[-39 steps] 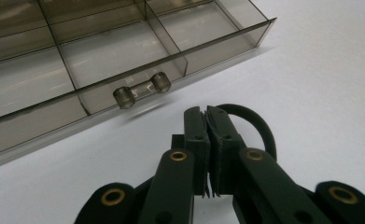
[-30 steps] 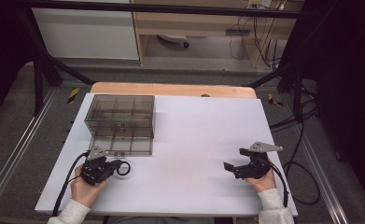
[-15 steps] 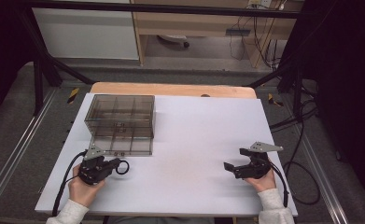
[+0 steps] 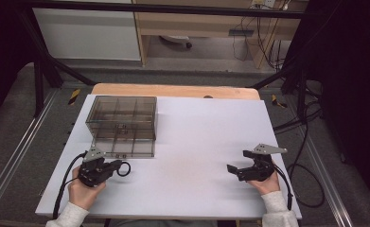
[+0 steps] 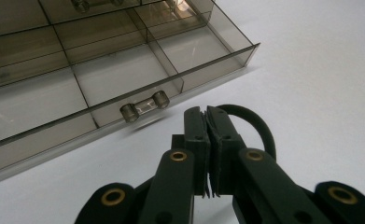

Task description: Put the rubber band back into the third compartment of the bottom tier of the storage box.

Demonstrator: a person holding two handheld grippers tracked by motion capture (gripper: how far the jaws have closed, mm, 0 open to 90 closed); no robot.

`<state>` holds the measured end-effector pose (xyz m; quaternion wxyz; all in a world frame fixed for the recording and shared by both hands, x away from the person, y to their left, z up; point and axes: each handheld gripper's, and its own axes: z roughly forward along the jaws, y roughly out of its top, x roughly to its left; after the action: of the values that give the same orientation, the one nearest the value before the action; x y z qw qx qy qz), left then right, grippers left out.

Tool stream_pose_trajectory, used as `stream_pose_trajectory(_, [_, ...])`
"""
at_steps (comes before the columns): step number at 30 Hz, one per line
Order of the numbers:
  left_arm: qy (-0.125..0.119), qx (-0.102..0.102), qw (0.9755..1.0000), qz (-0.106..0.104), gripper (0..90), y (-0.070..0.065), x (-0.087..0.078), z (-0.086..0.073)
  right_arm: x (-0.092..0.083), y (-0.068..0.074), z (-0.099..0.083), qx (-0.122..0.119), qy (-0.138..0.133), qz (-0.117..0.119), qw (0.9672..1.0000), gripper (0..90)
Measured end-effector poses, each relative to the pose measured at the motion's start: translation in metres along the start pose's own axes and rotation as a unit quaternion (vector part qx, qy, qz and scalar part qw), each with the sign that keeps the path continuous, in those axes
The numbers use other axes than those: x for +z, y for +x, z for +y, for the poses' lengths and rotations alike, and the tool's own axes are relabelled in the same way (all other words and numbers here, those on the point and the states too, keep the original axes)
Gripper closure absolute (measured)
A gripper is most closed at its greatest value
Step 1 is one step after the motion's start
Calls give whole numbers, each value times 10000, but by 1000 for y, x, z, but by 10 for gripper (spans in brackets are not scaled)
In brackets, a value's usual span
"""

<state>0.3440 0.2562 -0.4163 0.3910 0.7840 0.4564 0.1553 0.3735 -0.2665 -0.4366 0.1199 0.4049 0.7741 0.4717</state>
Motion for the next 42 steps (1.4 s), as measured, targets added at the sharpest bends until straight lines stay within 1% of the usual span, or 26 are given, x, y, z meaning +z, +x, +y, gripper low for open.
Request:
stream_pose_trajectory(7, [-7,24,10000,-19,875,0,-1,2,0,0,0,-15,4,5,10000,5])
stream_pose_trajectory(10, [-26,3,10000,-27,874,-1,-2,4,0,0,0,-3,7,-1,10000,5])
stream_pose_trajectory(16, [-48,61,10000,-26,874,-1,-4,7,0,0,0,9,23,-3,10000,5])
stream_pose_trajectory(22, [-63,51,10000,-34,874,-1,-5,9,0,0,0,12,17,0,10000,5])
stream_pose_trajectory(32, [10,123,9999,-41,874,-1,-5,12,0,0,0,15,18,-8,10000,5])
stream_pose_trajectory(42, [2,151,9999,-81,873,-3,-5,18,0,0,0,-14,26,-6,10000,5])
